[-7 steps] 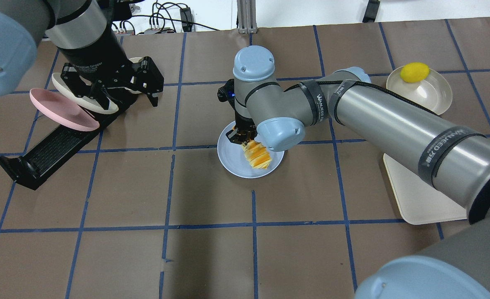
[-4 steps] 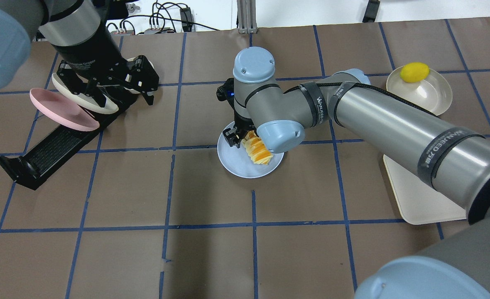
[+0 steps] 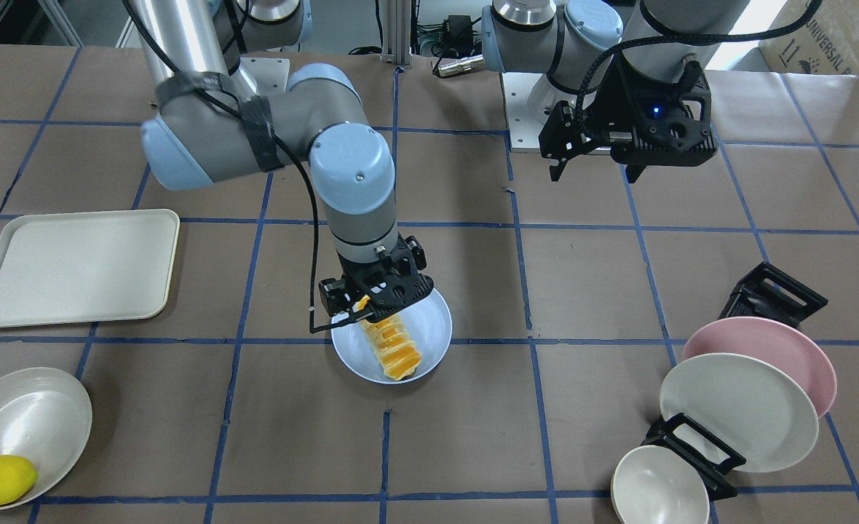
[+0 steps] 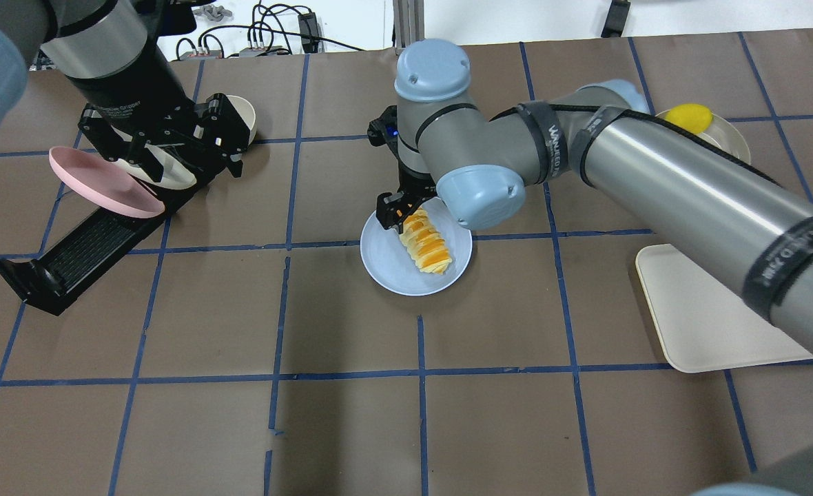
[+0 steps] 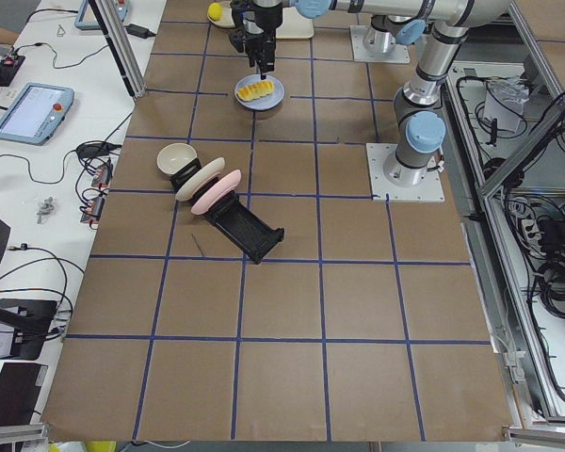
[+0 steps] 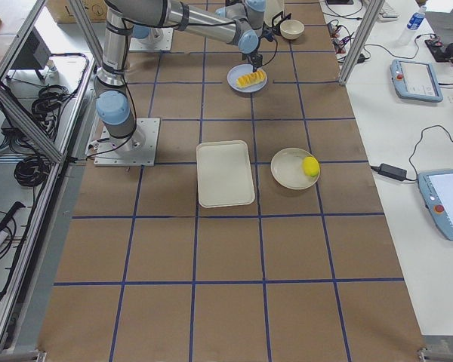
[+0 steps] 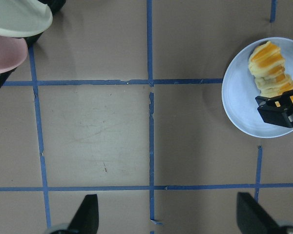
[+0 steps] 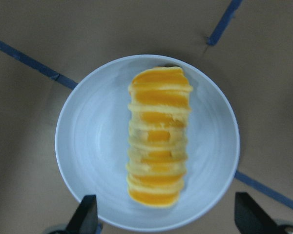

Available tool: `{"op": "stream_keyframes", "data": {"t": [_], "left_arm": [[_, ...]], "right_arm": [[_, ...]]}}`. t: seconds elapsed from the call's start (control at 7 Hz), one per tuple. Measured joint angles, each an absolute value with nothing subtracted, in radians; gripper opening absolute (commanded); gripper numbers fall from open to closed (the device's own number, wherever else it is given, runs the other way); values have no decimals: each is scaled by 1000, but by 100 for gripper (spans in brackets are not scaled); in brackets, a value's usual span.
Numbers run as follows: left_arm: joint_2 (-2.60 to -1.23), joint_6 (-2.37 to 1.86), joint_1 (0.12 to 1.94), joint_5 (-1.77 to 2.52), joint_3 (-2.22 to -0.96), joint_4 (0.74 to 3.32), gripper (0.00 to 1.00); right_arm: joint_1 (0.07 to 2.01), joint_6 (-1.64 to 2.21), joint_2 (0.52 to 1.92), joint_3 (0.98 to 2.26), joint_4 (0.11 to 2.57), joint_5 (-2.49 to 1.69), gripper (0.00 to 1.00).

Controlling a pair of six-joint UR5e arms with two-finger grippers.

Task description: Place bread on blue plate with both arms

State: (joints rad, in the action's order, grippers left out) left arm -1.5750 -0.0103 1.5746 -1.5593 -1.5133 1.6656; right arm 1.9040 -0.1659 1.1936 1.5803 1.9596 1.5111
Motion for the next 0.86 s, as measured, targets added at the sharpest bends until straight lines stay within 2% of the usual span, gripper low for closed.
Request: {"op": "stream_keyframes", "data": {"t": [0.29, 0.86], "left_arm": [[-1576, -7, 1575, -1559, -1513, 1666, 100], [-1569, -11, 1578, -1567, -1511, 1666, 100]], "right_arm": [[1765, -201, 1307, 1527, 1800, 1523, 100], [1586, -214, 1495, 1525, 1744, 1620, 100]]}}
